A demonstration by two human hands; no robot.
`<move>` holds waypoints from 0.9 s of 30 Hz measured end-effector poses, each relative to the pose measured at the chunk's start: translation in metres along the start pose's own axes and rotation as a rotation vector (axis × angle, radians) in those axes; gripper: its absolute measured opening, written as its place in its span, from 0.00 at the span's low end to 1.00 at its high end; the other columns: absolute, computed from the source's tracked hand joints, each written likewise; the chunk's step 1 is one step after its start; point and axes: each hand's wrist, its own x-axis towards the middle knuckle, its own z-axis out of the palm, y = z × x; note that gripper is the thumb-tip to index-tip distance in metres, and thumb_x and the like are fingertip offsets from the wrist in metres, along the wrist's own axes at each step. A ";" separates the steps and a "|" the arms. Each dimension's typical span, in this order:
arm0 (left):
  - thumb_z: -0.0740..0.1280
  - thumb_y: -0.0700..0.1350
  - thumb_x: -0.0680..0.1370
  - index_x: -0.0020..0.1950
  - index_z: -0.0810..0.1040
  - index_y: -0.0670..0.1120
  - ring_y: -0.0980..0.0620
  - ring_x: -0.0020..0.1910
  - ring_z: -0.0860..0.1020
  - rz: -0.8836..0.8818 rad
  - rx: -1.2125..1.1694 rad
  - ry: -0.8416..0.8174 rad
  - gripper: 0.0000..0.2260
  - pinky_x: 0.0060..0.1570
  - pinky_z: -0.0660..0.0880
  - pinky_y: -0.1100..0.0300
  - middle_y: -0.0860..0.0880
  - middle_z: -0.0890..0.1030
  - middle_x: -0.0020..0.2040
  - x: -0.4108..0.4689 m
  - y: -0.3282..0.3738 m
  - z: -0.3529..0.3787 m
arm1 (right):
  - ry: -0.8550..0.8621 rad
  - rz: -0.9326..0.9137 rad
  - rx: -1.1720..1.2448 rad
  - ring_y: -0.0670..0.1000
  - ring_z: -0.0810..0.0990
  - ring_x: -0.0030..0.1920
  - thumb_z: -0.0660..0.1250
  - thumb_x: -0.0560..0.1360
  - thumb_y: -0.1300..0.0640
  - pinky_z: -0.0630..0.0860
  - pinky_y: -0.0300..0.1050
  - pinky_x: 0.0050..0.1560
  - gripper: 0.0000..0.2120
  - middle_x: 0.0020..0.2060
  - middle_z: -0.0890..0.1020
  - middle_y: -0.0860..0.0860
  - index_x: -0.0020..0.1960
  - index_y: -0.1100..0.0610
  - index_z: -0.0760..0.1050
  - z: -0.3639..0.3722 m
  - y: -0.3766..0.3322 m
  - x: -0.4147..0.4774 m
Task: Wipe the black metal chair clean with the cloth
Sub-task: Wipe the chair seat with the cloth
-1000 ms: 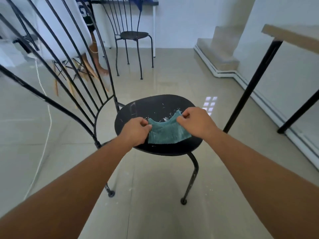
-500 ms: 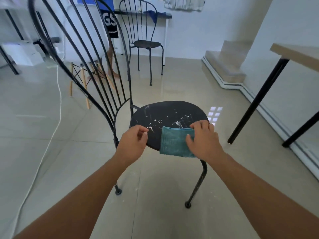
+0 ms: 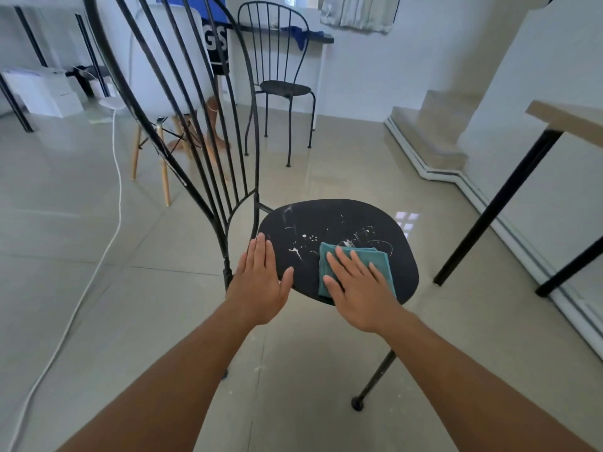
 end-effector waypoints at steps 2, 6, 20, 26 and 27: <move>0.43 0.64 0.86 0.87 0.39 0.41 0.46 0.87 0.39 0.009 0.004 0.004 0.37 0.85 0.44 0.47 0.43 0.38 0.88 0.002 -0.003 0.003 | -0.005 0.025 -0.004 0.48 0.39 0.87 0.38 0.87 0.36 0.41 0.58 0.86 0.31 0.87 0.43 0.42 0.88 0.43 0.41 -0.004 0.003 0.014; 0.42 0.62 0.87 0.88 0.40 0.42 0.47 0.87 0.39 0.042 0.000 0.014 0.35 0.86 0.45 0.48 0.44 0.38 0.88 0.004 -0.008 0.005 | -0.015 0.090 -0.004 0.51 0.40 0.87 0.37 0.85 0.32 0.40 0.61 0.86 0.35 0.87 0.42 0.44 0.88 0.44 0.41 -0.006 -0.012 0.047; 0.45 0.56 0.89 0.87 0.39 0.41 0.47 0.87 0.39 0.044 -0.102 -0.034 0.32 0.86 0.46 0.49 0.43 0.37 0.88 0.011 -0.013 -0.002 | -0.036 -0.149 -0.009 0.45 0.38 0.86 0.38 0.84 0.29 0.39 0.57 0.86 0.34 0.86 0.41 0.37 0.87 0.39 0.40 0.003 -0.018 0.021; 0.44 0.59 0.88 0.88 0.40 0.41 0.46 0.87 0.40 0.020 -0.093 0.022 0.34 0.86 0.45 0.49 0.43 0.38 0.88 0.006 -0.011 0.004 | -0.044 0.021 -0.004 0.47 0.40 0.87 0.38 0.84 0.28 0.41 0.58 0.86 0.35 0.86 0.42 0.39 0.87 0.39 0.40 -0.007 0.014 0.042; 0.44 0.59 0.88 0.88 0.41 0.41 0.47 0.87 0.40 0.016 -0.092 0.026 0.34 0.86 0.45 0.49 0.43 0.38 0.88 0.005 -0.009 0.004 | -0.044 0.056 0.005 0.47 0.40 0.87 0.38 0.84 0.29 0.41 0.59 0.86 0.35 0.87 0.41 0.39 0.87 0.40 0.40 -0.007 0.013 0.051</move>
